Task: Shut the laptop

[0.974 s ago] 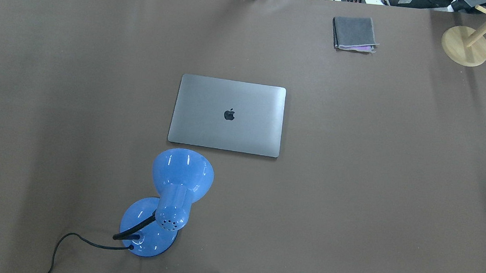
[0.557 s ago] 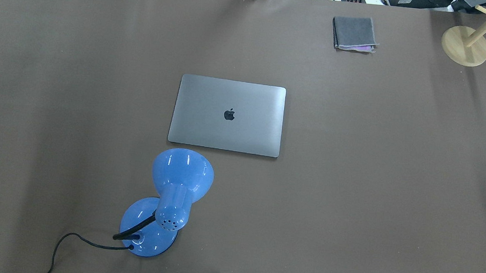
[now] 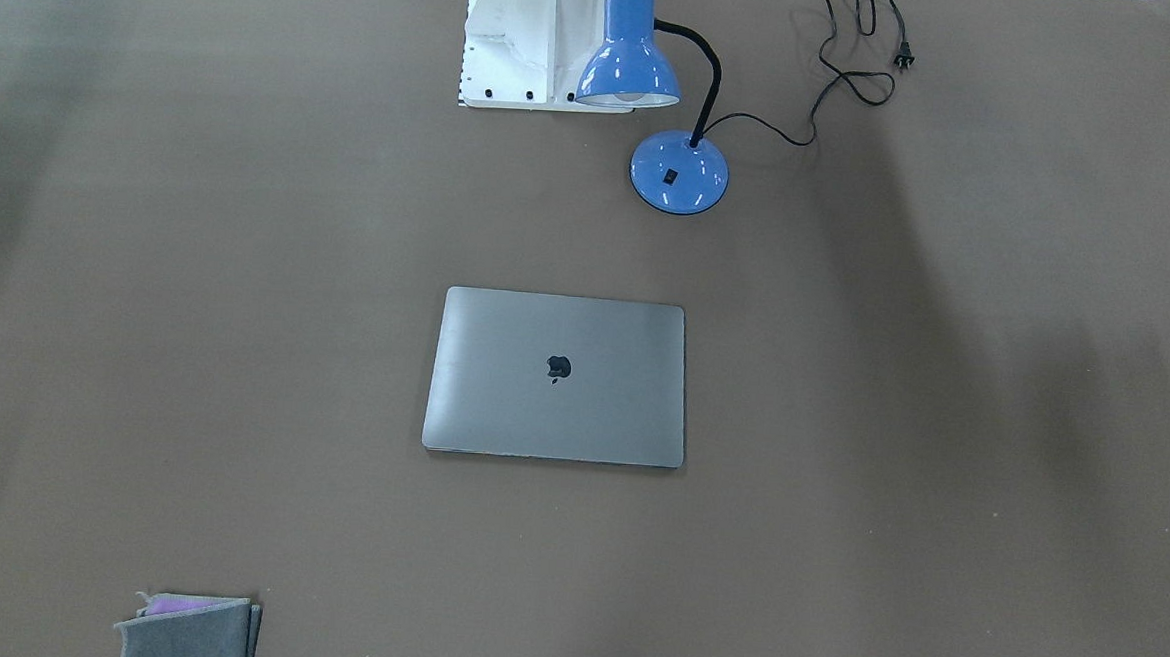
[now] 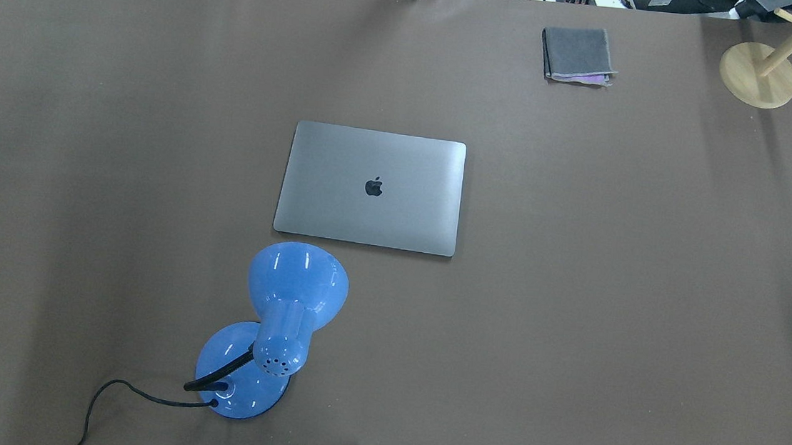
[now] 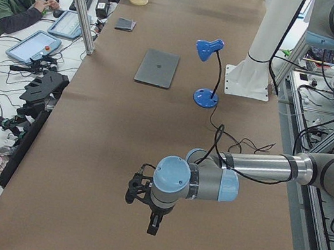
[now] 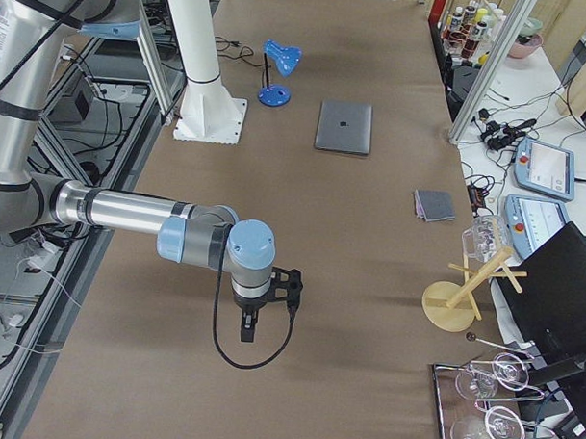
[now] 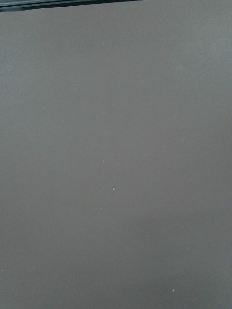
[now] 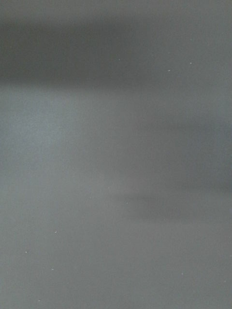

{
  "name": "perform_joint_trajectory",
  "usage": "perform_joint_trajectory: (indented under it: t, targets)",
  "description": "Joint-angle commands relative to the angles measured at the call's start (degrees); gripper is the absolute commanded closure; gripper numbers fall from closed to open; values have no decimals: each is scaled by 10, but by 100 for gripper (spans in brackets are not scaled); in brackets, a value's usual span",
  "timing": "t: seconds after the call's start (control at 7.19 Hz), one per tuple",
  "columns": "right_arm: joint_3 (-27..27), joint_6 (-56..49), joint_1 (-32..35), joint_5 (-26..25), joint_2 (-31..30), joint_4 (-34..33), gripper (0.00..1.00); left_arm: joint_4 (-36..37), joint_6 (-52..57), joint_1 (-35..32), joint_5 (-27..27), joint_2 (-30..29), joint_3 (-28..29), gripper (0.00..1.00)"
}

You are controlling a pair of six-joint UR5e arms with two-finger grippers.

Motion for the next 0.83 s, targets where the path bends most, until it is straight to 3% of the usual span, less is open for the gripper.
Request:
perform_joint_trajectory:
  t: [0.0, 0.7]
  targets:
    - [1, 0, 0, 0, -1, 0, 0, 0, -1, 0, 0, 3, -2, 0]
    - [3, 0, 1, -8, 2, 5, 0, -3, -1, 1, -1, 2, -13, 0]
